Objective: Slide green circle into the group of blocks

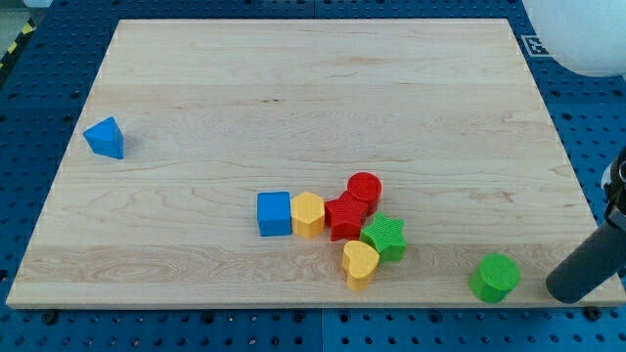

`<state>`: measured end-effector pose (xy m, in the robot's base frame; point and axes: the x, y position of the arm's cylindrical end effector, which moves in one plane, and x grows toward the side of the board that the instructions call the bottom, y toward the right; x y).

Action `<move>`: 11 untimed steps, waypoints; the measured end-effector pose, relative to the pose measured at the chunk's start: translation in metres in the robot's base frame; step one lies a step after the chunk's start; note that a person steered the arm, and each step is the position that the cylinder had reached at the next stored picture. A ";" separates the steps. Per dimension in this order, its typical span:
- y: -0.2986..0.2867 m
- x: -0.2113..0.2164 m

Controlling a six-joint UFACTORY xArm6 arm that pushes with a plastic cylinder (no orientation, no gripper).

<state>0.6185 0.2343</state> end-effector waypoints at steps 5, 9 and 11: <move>-0.073 0.000; -0.132 0.000; -0.154 0.000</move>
